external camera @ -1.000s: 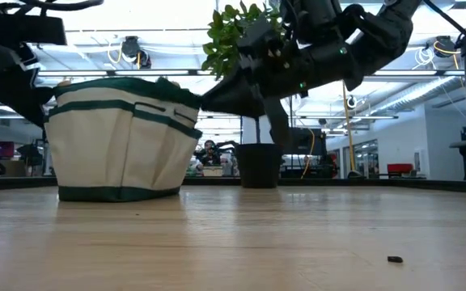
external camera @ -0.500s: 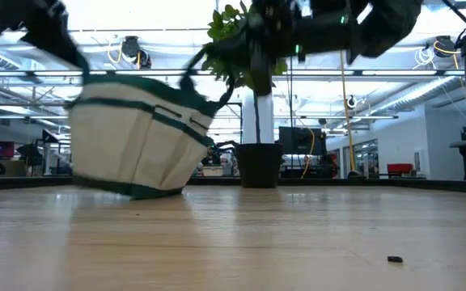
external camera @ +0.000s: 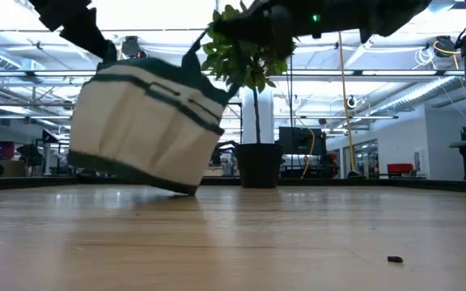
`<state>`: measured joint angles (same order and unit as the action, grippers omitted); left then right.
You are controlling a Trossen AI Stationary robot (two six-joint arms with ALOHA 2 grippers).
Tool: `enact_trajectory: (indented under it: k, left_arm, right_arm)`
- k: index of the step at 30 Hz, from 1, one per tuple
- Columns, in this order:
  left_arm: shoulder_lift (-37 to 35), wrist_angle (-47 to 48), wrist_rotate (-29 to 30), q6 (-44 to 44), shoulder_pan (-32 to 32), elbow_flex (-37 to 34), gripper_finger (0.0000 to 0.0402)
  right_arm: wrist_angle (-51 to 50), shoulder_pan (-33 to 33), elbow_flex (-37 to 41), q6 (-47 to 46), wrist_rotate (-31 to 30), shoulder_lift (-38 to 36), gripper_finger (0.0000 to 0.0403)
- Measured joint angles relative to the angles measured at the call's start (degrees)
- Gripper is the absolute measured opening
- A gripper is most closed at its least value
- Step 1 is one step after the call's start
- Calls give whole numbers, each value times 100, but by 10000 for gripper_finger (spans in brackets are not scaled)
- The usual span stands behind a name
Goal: Pick & Place Garden tools in Gardening bag
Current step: Adjust the gardening bag
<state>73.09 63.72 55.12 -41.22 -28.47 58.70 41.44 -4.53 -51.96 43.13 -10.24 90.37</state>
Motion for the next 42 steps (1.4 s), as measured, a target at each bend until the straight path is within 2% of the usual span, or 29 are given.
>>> enact_trajectory:
  k: [3,6,8,11,16,18,21,25,31,35,38,42]
  left_arm:
    - [99,-144,140,768,-9,-2,11]
    - [80,-234,706,682,28,-11,18]
    - [80,-330,548,734,119,-7,10]
    - [84,-409,2,1172,248,-9,8]
    - [78,-411,600,1137,388,-9,15]
    - [82,-519,689,1280,455,-9,8]
    - [160,-1204,656,1722,640,-9,9]
    - [193,-2291,254,2795,828,-9,22]
    - [311,-3323,-966,3762,1103,-7,7]
    - [408,-3382,-1398,3918,1282,-13,21]
    - [571,-3443,-1488,3987,1412,7,32]
    - [826,-3414,-1512,4064,1568,-8,22]
  right_arm:
    - [-27,-110,11,504,-281,55,1]
    - [515,-218,4,464,-433,-69,1]
    - [498,-200,-20,86,-121,-111,1]
    - [284,-151,10,432,-134,-58,1]
    - [1177,-93,-8,648,-321,-160,0]
    - [1087,-45,-11,649,-319,-205,0]
    - [682,-1,2,566,-332,-175,0]
    - [436,-7,4,420,-386,-192,1]
    - [113,-265,2,422,-1154,-187,3]
    - [-383,-454,-6,163,-1377,-343,4]
    - [-864,-543,1,-204,-1374,-388,5]
    - [-827,-572,-2,-238,-1372,-417,5]
